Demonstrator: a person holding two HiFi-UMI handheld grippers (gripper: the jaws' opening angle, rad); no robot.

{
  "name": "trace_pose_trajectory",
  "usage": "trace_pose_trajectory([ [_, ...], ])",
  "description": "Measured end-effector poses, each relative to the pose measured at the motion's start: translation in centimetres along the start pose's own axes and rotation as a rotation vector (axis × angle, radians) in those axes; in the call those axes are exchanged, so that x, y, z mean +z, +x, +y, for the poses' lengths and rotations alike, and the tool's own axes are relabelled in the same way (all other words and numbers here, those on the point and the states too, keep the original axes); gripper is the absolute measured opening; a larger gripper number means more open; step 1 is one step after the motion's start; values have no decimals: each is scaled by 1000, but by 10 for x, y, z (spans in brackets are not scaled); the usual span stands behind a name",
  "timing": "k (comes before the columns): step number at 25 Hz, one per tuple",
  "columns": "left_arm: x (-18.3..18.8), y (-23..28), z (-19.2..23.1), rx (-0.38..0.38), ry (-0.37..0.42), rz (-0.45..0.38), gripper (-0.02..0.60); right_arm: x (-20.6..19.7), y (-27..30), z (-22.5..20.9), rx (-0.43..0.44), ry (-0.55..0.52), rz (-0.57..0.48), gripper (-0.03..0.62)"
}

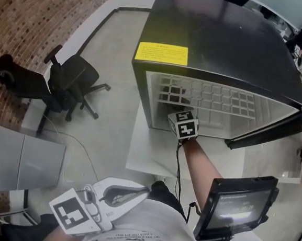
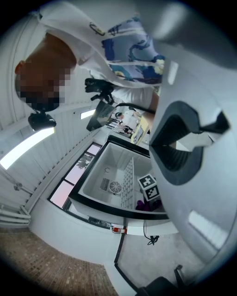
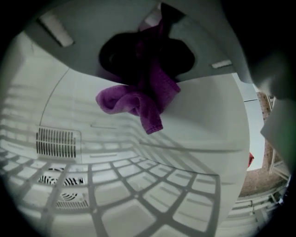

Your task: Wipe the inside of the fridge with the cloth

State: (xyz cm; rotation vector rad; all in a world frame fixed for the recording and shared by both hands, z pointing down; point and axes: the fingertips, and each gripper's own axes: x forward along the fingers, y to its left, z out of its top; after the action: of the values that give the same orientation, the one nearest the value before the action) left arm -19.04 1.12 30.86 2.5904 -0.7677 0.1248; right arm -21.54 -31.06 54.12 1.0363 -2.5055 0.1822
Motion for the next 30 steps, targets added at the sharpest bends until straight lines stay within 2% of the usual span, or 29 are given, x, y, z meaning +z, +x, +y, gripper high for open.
trace_pose_trajectory([
  [5, -7, 0, -9, -57, 3, 12, 6, 2, -35, -26, -99, -67, -32, 78],
  [10, -9, 10, -21, -132, 20, 21, 6, -3, -82, -70, -217, -80, -32, 78],
  [15, -9, 22, -27, -186, 33, 38, 6, -33, -122, -134, -376, -71, 29, 78],
  [18, -7, 27, -26, -197, 34, 47, 6, -46, -134, -157, -437, -45, 75, 78],
  [24, -3, 35, -21, -193, 36, 69, 6, -77, -127, -172, -448, -1, 157, 78],
  [30, -1, 38, -15, -174, 27, 73, 6, -86, -102, -150, -380, 29, 175, 78],
])
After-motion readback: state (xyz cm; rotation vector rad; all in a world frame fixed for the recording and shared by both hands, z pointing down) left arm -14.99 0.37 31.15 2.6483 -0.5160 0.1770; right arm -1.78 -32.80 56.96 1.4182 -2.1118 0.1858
